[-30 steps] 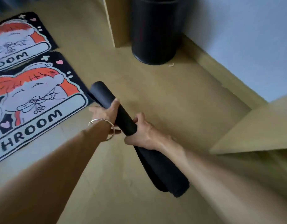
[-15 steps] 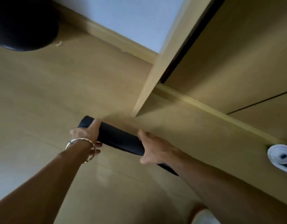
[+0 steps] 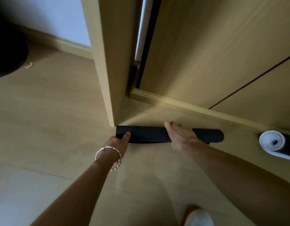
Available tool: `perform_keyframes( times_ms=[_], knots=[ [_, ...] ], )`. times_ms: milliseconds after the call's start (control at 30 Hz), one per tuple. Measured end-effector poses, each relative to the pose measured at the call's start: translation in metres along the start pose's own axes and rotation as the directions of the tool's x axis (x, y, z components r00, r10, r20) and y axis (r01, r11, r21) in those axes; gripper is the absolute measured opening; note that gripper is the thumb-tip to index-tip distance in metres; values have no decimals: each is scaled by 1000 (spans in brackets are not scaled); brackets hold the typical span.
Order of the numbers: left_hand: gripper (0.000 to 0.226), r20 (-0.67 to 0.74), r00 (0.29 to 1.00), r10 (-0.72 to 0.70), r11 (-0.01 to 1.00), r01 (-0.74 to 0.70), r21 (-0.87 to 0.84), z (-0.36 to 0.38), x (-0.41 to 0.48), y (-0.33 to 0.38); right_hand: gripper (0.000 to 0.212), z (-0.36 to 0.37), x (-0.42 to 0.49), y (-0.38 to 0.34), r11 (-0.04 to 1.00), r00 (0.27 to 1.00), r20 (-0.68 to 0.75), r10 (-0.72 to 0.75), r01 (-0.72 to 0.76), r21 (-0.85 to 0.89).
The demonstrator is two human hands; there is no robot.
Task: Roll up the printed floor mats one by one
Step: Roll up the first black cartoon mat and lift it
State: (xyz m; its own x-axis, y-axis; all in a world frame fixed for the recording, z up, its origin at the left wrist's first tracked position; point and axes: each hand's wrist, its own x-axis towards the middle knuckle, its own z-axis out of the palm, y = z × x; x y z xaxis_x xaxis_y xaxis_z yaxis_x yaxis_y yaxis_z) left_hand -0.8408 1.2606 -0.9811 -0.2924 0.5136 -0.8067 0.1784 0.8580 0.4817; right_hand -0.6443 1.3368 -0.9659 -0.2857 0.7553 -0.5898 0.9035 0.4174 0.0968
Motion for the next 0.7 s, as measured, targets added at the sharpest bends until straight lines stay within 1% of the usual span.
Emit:
perform_keyframes(
  times_ms=[67,133,233,267,333,400,467,533,633,700],
  knots=[
    [50,-8,999,31,999,-30,45,11,5,19,53,2,3,18,999,998,-61,34,-34,15],
    [48,-13,998,64,995,-63,75,23,10,39,52,6,5,37,997,994,-91,67,-63,47],
    [60,-35,993,115,982,-109,158,50,17,66,48,14,7,69,989,987,-114,116,-104,106],
    [60,-55,988,148,973,-135,188,60,17,76,49,16,8,80,986,984,-120,133,-120,114],
    [49,-90,974,210,953,-183,244,83,15,95,55,20,10,101,981,977,-130,170,-155,121],
    [42,-97,963,250,926,-208,316,108,17,111,64,23,16,124,976,968,-145,205,-190,107],
    [39,-61,966,250,898,-208,387,128,20,121,69,27,20,146,970,960,-151,235,-221,104],
    [35,14,969,247,871,-229,435,144,26,127,72,36,21,165,961,954,-141,266,-252,112],
    [31,106,962,252,827,-271,493,161,32,128,78,48,17,180,951,943,-130,305,-295,90],
    [34,143,959,247,816,-285,503,171,31,128,79,48,16,186,935,928,-119,354,-346,81]
  ],
)
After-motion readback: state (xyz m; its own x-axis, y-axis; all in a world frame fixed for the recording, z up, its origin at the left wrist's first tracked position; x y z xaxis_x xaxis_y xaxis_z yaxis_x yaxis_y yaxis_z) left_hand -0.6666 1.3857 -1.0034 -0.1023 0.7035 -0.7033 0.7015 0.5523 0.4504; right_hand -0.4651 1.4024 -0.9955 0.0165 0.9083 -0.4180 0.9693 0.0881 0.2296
